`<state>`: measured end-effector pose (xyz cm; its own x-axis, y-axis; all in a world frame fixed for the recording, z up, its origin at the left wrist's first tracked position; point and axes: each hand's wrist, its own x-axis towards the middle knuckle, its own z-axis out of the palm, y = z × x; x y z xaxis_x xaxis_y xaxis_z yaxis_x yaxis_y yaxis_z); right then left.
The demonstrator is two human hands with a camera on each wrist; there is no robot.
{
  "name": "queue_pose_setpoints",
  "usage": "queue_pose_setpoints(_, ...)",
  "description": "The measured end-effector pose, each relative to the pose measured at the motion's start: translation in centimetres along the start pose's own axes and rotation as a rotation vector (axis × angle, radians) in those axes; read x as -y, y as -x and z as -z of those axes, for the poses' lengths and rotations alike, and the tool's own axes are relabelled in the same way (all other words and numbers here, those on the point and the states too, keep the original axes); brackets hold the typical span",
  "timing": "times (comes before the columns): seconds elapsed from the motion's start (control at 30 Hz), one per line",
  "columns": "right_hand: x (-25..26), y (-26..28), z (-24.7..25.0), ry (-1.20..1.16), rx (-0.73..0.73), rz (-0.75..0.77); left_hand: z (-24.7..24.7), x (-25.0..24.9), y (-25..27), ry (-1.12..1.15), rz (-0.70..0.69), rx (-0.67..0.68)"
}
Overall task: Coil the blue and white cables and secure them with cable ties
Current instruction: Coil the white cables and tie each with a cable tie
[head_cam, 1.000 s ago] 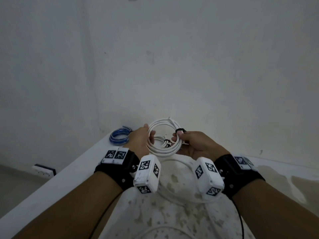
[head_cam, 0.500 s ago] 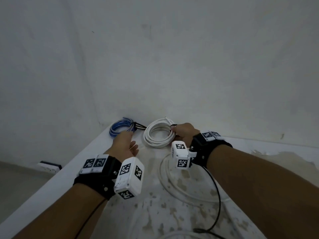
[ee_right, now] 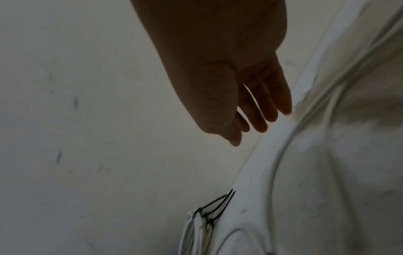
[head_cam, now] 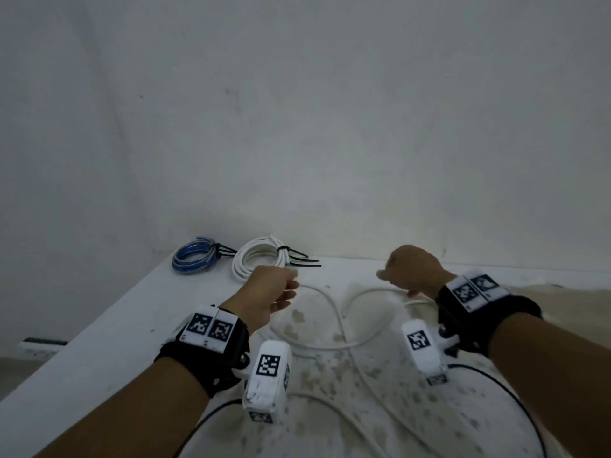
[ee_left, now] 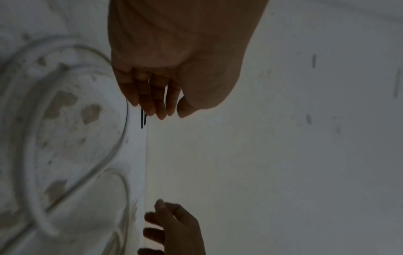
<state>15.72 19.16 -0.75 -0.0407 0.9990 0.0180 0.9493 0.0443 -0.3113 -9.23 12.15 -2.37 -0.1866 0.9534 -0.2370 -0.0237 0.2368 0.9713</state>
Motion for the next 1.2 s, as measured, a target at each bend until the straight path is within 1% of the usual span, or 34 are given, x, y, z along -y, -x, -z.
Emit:
queue_pose_setpoints(0.07, -3.7, 2.5, 0.8, 0.123, 0.022, -0.018, -2.4, 0.2, 1.1, -0.174, -0.069, 0.067)
queue_pose_setpoints(0.13, -7.2, 4.7, 0.5, 0.199, 0.084, -0.048, -4.8, 0.7, 1.8, -0.408, -0.173, 0.148)
queue_pose_setpoints(0.2, -10.0, 6.2, -0.9, 0.261, 0.151, -0.07, -6.9, 1.7, 2.1, -0.748, -0.291, 0.246)
queue_pose_setpoints(0.27, -11.8, 6.5, -2.3, 0.208, 0.176, -0.099, -8.7, 2.8, 2.0, -1.1, -0.356, 0.344)
queue_pose_setpoints(0.3, -12.2, 6.4, -2.7, 0.165, 0.165, -0.101, -9.6, 3.4, 1.9, -1.229, -0.38, 0.36)
queue_pose_setpoints(0.33, -12.5, 6.3, -2.7, 0.126, 0.157, -0.097, -10.3, 3.9, 1.8, -1.312, -0.398, 0.346)
queue_pose_setpoints(0.43, -13.4, 5.7, -2.5, 0.013, 0.132, -0.112, -11.5, 4.7, 1.1, -1.45, -0.409, 0.293)
queue_pose_setpoints(0.5, -14.0, 5.6, -2.7, -0.024, 0.1, -0.126, -11.7, 4.7, 0.4, -1.457, -0.432, 0.265)
queue_pose_setpoints(0.53, -14.2, 5.5, -2.9, -0.028, 0.079, -0.128, -11.7, 4.5, 0.0, -1.4, -0.462, 0.22)
queue_pose_setpoints(0.63, -14.0, 5.6, -3.0, -0.048, 0.048, -0.121, -11.0, 2.6, -0.5, -1.165, -0.588, 0.018)
queue_pose_setpoints(0.67, -13.8, 5.7, -2.9, -0.045, 0.05, -0.116, -10.7, 1.7, -0.3, -1.112, -0.635, -0.025)
queue_pose_setpoints(0.73, -13.6, 5.8, -2.4, -0.04, 0.072, -0.094, -10.2, -0.5, 0.2, -1.034, -0.738, -0.072)
queue_pose_setpoints(0.83, -13.4, 5.9, -1.6, -0.078, 0.108, -0.089, -9.6, -3.6, 1.3, -0.993, -0.855, -0.12)
queue_pose_setpoints(0.87, -13.4, 5.9, -1.4, -0.114, 0.116, -0.085, -9.4, -4.5, 1.7, -0.98, -0.884, -0.121)
queue_pose_setpoints(0.93, -14.0, 5.9, -1.0, -0.271, 0.119, -0.115, -9.0, -5.8, 2.2, -0.949, -0.946, -0.131)
queue_pose_setpoints(1.0, -15.3, 5.9, -0.7, -0.458, 0.108, -0.165, -8.4, -6.9, 2.5, -0.873, -0.994, -0.182)
queue_pose_setpoints(1.07, -16.7, 6.3, -0.6, -0.58, 0.078, -0.23, -7.5, -8.1, 2.6, -0.768, -1.004, -0.267)
queue_pose_setpoints(1.1, -17.4, 6.4, -0.5, -0.631, 0.042, -0.255, -7.0, -8.6, 2.5, -0.748, -0.985, -0.279)
queue_pose_setpoints(1.13, -17.9, 6.5, -0.4, -0.692, -0.009, -0.274, -6.4, -8.9, 2.4, -0.766, -0.947, -0.261)
queue_pose_setpoints(1.2, -18.1, 6.4, 0.4, -0.808, -0.118, -0.285, -5.6, -8.7, 2.1, -0.931, -0.862, -0.197)
